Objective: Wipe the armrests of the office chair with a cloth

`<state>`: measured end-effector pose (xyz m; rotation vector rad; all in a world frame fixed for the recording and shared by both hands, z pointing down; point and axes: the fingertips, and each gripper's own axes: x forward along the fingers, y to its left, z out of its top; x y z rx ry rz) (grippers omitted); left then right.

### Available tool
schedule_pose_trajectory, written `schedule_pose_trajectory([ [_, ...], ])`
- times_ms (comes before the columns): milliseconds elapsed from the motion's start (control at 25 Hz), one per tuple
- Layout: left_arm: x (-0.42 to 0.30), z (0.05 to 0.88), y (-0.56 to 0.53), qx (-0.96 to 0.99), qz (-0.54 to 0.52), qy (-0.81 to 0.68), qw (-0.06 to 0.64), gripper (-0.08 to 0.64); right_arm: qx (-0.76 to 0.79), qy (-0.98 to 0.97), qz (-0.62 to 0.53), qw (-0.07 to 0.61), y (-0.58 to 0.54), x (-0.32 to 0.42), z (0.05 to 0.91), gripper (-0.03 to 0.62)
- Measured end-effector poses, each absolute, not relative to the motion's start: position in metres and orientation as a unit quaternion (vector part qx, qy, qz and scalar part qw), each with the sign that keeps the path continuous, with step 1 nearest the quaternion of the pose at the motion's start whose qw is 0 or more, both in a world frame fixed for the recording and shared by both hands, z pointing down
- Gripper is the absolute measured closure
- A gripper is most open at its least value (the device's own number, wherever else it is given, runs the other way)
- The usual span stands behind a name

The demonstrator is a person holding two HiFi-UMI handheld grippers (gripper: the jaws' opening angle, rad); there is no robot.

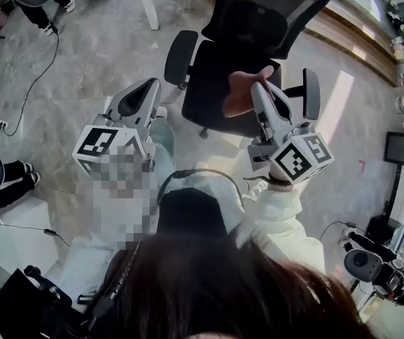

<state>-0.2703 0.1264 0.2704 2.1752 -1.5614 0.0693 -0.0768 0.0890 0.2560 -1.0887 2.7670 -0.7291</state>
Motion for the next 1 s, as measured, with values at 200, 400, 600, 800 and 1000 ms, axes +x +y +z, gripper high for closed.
schedule_pose_trajectory([
  [200,-0.361,0.284,0.019,0.813,0.033,-0.534,0.229,0.557,-0.390,0.889,-0.239,0.016,-0.006,-0.163,0.286,0.567],
  [400,-0.402,0.272,-0.063,0.848,0.037,-0.477,0.226,0.557,-0.417,0.879,-0.231,-0.025,-0.079,-0.207,0.312,0.568],
  [600,-0.417,0.298,-0.120,0.872,0.054,-0.418,0.248,0.557,-0.433,0.865,-0.239,-0.081,-0.139,-0.233,0.365,0.568],
  [800,-0.419,0.339,-0.137,0.870,0.065,-0.397,0.287,0.557,-0.427,0.864,-0.188,-0.188,-0.192,-0.252,0.416,0.568],
  [1000,-0.425,0.359,-0.131,0.852,0.072,-0.412,0.315,0.557,-0.373,0.860,-0.125,-0.324,-0.217,-0.279,0.479,0.568],
])
